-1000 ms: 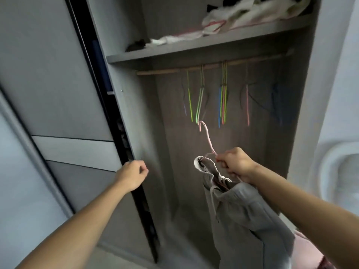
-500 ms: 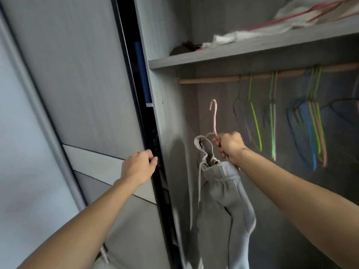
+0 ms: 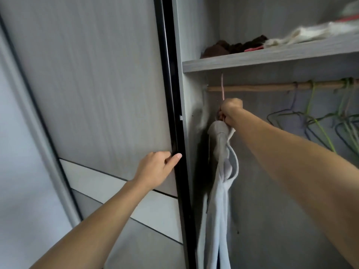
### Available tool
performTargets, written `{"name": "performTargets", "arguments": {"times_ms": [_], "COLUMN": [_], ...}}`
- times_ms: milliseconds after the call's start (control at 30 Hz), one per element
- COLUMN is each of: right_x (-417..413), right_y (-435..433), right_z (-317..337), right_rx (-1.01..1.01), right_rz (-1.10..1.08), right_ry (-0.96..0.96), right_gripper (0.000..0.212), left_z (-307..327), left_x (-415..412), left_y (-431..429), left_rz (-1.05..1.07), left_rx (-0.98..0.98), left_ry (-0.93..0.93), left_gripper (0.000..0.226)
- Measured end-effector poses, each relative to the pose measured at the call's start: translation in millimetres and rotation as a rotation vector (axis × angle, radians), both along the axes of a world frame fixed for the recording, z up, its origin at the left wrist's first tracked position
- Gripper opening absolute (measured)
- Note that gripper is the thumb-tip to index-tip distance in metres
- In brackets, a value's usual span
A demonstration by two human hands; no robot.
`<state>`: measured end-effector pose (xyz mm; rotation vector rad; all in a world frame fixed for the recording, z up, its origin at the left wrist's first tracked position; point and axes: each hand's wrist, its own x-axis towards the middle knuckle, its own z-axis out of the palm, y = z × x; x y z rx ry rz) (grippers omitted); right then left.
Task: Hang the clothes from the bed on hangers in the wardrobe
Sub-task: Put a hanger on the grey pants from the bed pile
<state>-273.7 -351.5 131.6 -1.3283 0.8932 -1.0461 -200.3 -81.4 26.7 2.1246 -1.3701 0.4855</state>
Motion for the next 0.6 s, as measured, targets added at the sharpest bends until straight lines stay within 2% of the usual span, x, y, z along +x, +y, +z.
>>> {"name": "performTargets", "arguments": {"times_ms": [300, 500, 600], "right_x": [68, 77, 69], "right_y": [-30, -29, -29], "right_z": [-31, -39, -38], "right_rx": [0.075, 0.034, -0.041], "right_rz": [0.086, 0.203, 0.239], "right_ry": [0.039, 0.072, 0.227], "right_gripper": [0.024, 0.038, 0.032], "left_z": [-9, -15, -15], "left_x": [29, 32, 32], "left_y": [-2, -6, -6], "left_rz": [-0.070, -0.052, -0.053], "left_rx": [-0.042, -0.097, -0.099], "left_ry": [0.026, -0.031, -0.040], "left_gripper": [0.074, 0.076, 0.074]}}
